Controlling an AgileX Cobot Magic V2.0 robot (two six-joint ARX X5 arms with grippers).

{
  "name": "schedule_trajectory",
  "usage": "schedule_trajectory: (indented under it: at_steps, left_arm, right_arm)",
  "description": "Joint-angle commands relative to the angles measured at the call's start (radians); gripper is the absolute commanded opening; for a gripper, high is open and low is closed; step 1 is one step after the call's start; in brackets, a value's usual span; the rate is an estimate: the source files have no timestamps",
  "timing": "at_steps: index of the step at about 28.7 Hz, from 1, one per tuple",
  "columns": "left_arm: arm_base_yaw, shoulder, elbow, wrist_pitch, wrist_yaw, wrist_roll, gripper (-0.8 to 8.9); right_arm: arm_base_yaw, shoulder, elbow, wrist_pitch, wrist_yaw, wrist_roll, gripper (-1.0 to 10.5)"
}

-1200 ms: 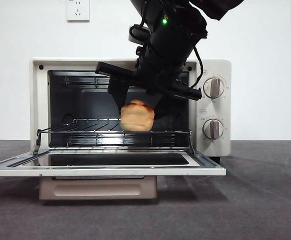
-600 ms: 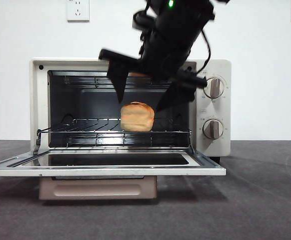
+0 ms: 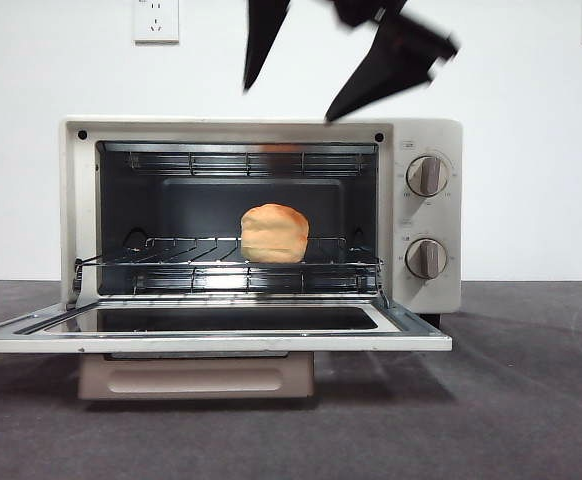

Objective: The left arm flap open the oven, the right arm pick bread and place it into oven, the left arm flap close the oven

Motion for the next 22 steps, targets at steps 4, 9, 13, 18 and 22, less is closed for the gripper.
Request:
schedule_trajectory:
  at_steps: [4, 9, 13, 18, 22]
  left_arm:
    - [-0.004, 0.002, 0.007, 0.072, -0.001, -0.049, 0.16]
    - [-0.004, 0.003, 0.007, 0.124, -0.001, -0.075, 0.16]
    - [-0.004, 0.004, 0.007, 0.126, -0.001, -0.101, 0.16]
    - [-0.004, 0.004, 0.007, 0.127, -0.002, -0.118, 0.16]
    - [-0.004, 0.004, 0.007, 0.127, -0.002, -0.121, 0.16]
  right_arm:
    - [0.029, -0.114, 0.018, -0.182, -0.022, -0.132, 3.9]
    - [0.043, -0.216, -0.014, -0.259, -0.019, -0.143, 3.9]
    - [0.050, -0.306, -0.085, -0.253, -0.019, -0.149, 3.9]
    - [0.068, -0.399, -0.199, -0.222, -0.031, -0.148, 3.9]
    - [0.092, -0.439, -0.269, -0.189, -0.066, -0.144, 3.9]
